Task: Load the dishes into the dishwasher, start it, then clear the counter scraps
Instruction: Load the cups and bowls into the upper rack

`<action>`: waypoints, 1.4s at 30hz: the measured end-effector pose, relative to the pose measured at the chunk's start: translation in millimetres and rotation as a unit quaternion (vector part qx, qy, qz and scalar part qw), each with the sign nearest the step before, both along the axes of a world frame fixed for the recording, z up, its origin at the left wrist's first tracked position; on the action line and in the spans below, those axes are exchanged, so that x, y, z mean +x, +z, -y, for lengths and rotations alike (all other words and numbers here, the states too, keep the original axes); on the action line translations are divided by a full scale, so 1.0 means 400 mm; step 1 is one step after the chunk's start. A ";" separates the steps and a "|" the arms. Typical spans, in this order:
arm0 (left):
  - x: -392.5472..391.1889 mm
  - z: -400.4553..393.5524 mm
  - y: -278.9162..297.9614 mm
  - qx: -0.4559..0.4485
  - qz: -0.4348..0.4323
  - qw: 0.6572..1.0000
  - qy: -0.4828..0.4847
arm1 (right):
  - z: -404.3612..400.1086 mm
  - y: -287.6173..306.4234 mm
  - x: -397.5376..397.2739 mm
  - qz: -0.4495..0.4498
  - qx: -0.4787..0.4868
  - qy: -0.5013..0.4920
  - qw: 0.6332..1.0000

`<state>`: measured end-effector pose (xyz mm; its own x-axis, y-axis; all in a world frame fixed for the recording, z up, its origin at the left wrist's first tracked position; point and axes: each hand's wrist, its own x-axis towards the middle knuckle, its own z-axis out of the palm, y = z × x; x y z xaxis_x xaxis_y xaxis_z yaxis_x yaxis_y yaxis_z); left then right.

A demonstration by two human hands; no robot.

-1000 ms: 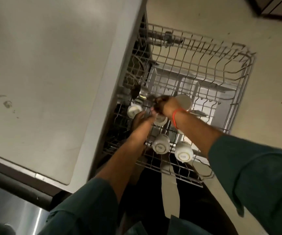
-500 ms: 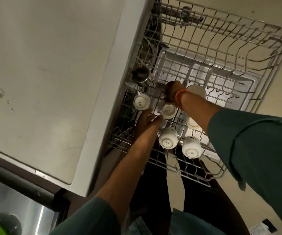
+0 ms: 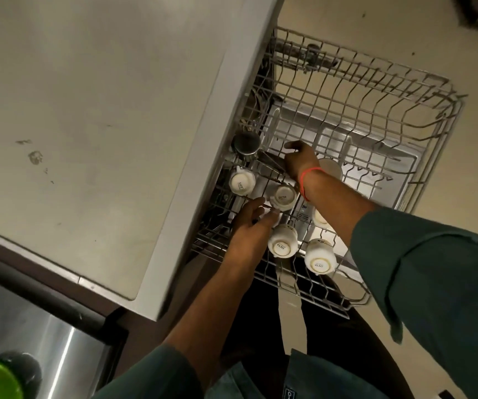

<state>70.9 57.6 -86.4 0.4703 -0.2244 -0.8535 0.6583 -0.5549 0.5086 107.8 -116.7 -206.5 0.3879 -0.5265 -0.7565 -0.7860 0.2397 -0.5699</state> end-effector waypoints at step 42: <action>-0.191 -0.897 0.470 -0.029 0.397 0.870 0.292 | -0.801 0.778 -0.173 0.331 -0.037 0.443 0.832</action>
